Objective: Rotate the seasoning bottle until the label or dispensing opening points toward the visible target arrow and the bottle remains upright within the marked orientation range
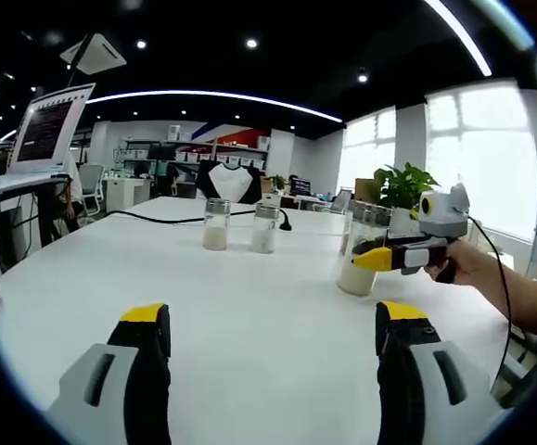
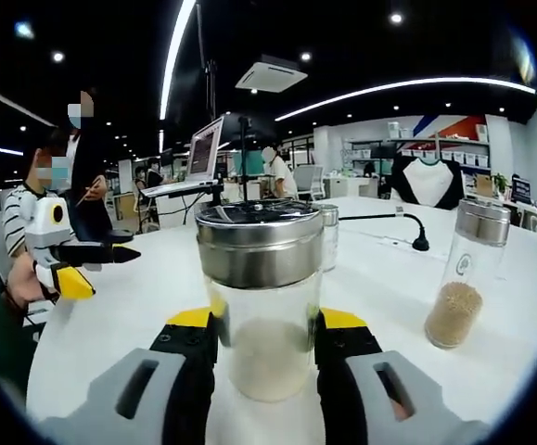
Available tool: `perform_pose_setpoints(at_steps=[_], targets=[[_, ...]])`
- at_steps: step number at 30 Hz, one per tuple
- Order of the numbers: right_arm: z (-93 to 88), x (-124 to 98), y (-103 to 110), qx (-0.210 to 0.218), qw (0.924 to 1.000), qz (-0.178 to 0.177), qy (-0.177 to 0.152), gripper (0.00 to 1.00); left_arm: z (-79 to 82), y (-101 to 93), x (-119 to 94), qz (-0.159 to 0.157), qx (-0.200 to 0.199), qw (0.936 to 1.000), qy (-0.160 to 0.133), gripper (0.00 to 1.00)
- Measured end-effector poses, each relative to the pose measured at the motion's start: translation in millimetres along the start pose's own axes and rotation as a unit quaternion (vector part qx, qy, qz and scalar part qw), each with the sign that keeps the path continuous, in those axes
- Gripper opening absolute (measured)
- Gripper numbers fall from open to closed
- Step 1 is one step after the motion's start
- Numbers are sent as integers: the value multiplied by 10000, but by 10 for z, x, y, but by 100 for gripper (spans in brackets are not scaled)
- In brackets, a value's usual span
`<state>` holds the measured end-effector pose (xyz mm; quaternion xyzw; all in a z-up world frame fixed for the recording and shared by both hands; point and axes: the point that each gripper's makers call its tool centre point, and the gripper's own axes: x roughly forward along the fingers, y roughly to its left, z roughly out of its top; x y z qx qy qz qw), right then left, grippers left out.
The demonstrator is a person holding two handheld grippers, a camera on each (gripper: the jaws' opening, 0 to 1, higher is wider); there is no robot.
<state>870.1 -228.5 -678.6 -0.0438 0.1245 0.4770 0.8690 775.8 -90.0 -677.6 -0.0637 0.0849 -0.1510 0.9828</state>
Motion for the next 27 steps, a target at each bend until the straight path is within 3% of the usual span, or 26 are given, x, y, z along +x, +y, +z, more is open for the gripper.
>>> perform_pose_setpoints(at_steps=[27], targets=[[-14, 10, -46, 270, 9958, -867, -69, 40, 1, 17, -17, -6, -70, 10000, -18, 97]])
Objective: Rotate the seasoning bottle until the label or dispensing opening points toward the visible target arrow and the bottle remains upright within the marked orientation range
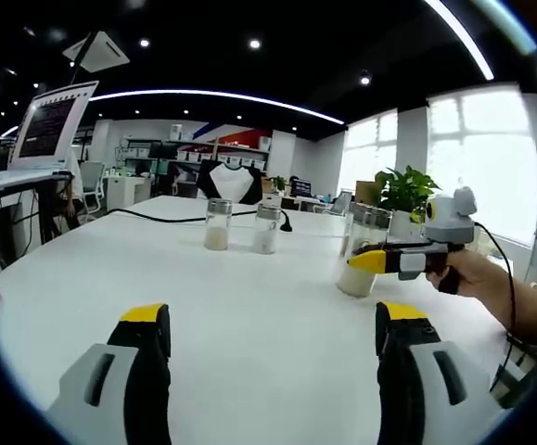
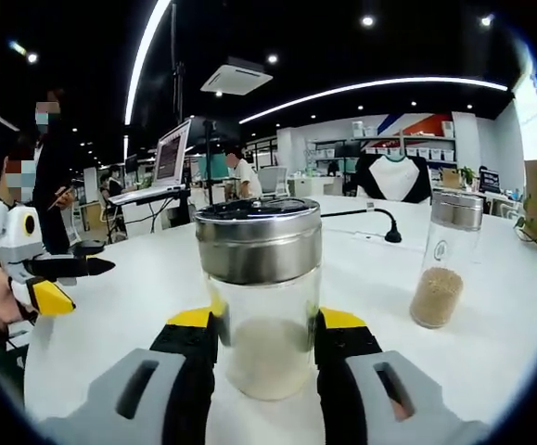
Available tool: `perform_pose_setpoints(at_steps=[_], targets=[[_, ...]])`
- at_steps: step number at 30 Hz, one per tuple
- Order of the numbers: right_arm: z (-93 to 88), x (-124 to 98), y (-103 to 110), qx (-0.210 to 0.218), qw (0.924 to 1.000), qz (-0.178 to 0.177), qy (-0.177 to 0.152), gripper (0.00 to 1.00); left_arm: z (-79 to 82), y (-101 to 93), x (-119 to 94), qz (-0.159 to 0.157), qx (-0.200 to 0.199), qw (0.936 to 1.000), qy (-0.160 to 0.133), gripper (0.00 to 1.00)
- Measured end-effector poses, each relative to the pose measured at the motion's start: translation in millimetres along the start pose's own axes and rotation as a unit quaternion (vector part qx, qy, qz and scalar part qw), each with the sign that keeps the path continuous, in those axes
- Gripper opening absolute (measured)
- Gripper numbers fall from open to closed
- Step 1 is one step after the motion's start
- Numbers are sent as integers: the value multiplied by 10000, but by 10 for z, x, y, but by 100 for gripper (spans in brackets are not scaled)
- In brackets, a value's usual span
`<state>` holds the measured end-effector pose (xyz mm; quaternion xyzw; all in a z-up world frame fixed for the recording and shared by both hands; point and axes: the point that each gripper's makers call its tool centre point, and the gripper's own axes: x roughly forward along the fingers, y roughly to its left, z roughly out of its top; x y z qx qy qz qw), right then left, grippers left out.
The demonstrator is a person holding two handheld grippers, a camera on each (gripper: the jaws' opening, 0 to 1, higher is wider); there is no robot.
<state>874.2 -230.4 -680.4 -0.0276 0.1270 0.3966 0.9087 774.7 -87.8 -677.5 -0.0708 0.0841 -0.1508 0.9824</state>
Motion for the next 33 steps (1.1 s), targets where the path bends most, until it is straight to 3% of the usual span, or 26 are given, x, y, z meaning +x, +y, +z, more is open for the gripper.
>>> perform_pose_setpoints(at_steps=[18, 33], targets=[[1, 9, -34, 69, 9992, -382, 9, 40, 8, 9, -8, 12, -10, 10000, -13, 97], [-11, 26, -64, 195, 9990, -396, 97, 42, 4, 15, -9, 19, -29, 10000, -11, 97]])
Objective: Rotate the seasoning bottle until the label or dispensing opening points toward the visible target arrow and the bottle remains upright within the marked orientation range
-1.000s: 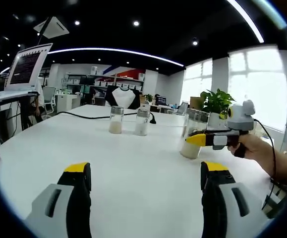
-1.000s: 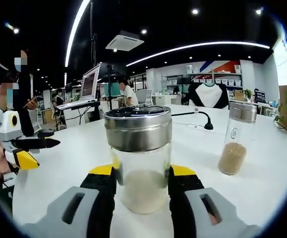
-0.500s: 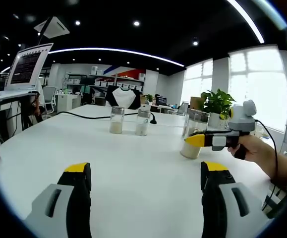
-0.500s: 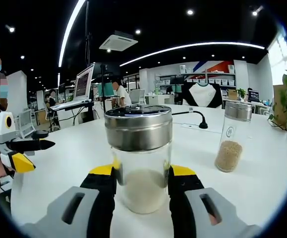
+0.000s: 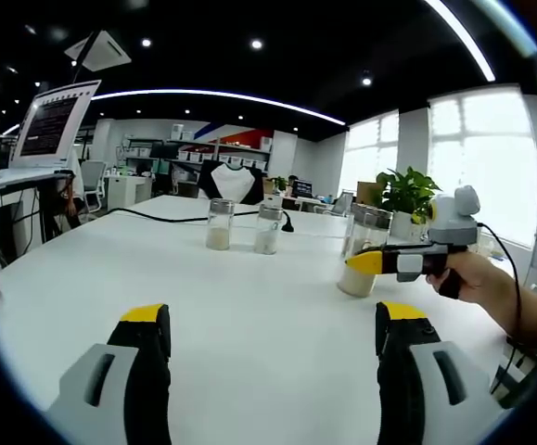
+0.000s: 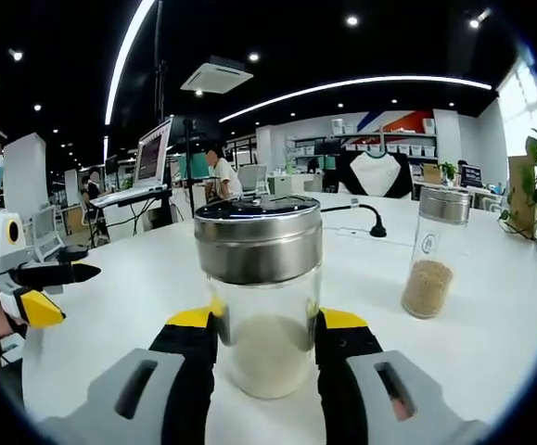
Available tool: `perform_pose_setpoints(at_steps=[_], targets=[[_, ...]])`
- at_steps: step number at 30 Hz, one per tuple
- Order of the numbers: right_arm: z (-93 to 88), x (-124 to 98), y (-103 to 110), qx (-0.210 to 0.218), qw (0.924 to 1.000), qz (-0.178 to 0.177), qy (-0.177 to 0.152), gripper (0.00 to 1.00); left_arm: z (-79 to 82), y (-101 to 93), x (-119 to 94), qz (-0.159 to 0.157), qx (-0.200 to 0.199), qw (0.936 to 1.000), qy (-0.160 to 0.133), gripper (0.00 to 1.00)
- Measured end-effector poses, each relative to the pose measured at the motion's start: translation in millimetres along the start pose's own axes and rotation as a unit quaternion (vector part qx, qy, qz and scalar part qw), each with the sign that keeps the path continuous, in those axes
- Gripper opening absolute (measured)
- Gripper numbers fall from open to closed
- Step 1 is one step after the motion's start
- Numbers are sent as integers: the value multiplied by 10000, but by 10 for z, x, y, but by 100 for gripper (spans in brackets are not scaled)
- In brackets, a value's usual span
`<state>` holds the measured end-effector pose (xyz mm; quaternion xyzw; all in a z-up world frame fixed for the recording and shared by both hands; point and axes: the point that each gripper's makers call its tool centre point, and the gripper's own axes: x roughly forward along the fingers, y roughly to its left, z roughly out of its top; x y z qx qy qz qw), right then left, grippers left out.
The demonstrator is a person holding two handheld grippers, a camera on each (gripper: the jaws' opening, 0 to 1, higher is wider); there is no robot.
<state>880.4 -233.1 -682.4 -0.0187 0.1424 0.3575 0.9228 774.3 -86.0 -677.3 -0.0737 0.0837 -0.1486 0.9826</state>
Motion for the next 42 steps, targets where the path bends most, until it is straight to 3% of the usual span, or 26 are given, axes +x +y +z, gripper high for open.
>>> perform_pose_setpoints(at_steps=[5, 10, 20, 22, 25, 30, 36, 42], targets=[[-29, -18, -57, 10, 10000, -72, -7, 58, 3, 11, -3, 10, -4, 10000, -10, 97], [-18, -41, -44, 30, 10000, 76, -11, 58, -5, 16, -3, 9, -14, 10000, -2, 97], [19, -87, 5, -233, 9971, 729, 17, 60, -1, 15, -2, -3, 5, 10000, -5, 97], [42, -96, 61, -208, 9943, 1043, -50, 61, 3, 14, -2, -4, 18, 10000, -9, 97], [57, -105, 78, -533, 9903, 1282, -78, 62, 4, 14, -3, -3, 22, 10000, -7, 97], [78, -119, 110, -380, 9833, 1775, -110, 62, 9, 12, -3, -1, 33, 10000, -11, 96], [46, -106, 72, -334, 9758, 2156, -128, 60, 13, -1, 1, -5, 35, 10000, -12, 96], [-1, -109, 133, -607, 9642, 2579, -113, 56, 15, -19, 11, -6, 55, 10000, 0, 96]])
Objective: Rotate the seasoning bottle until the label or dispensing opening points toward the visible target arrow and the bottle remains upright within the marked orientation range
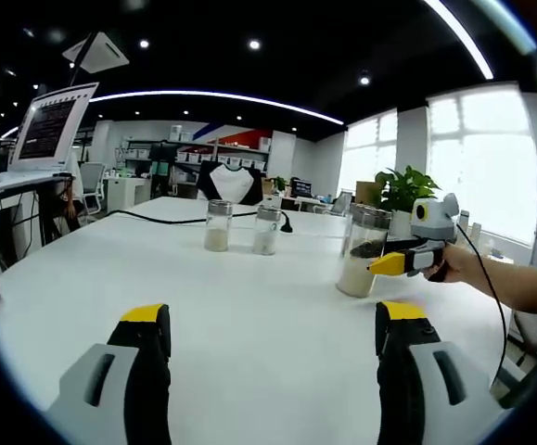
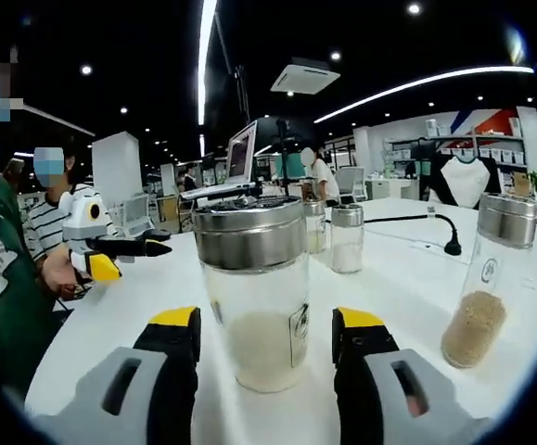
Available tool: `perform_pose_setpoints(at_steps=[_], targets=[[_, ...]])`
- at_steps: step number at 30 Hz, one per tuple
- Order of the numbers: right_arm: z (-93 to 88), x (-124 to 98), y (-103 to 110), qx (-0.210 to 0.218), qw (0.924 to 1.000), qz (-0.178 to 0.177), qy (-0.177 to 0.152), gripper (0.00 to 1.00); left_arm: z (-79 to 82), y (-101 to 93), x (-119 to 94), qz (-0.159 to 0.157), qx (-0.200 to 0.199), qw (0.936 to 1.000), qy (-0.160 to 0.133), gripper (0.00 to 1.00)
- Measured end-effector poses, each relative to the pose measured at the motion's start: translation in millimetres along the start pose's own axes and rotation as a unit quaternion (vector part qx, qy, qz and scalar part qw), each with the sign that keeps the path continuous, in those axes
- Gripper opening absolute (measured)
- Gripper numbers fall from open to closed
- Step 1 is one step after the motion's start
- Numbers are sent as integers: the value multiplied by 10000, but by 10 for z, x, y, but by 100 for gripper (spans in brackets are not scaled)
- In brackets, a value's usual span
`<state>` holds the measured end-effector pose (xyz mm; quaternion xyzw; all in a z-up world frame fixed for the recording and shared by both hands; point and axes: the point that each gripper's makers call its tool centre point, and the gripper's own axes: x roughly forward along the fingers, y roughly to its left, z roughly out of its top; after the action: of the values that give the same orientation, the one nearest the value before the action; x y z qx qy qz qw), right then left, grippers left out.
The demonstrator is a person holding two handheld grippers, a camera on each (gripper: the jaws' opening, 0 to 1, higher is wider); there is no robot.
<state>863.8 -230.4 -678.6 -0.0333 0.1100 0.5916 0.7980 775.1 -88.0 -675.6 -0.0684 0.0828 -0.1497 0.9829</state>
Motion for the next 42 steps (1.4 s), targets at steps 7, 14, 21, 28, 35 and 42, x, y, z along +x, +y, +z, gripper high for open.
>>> perform_pose_setpoints(at_steps=[7, 14, 21, 28, 35, 42], targets=[[69, -8, -30, -76, 9994, 299, -141, 51, 4, -8, 4, -1, 26, 10000, 4, 96], [41, 37, 21, -120, 9988, 470, 3, 45, 2, -7, 10, -6, 12, 10000, 2, 96], [42, 54, 45, -170, 9985, 512, 6, 40, 5, -6, 4, -8, 8, 10000, -11, 96], [37, 55, 45, -216, 9987, 465, 8, 40, 6, -25, 3, -30, 22, 10000, -20, 96], [31, 57, 43, -240, 9988, 416, 108, 40, 18, -34, -4, -33, 34, 10000, -36, 96], [25, 58, 40, -249, 9990, 344, 146, 39, 25, -50, -4, -58, 47, 10000, -48, 96]])
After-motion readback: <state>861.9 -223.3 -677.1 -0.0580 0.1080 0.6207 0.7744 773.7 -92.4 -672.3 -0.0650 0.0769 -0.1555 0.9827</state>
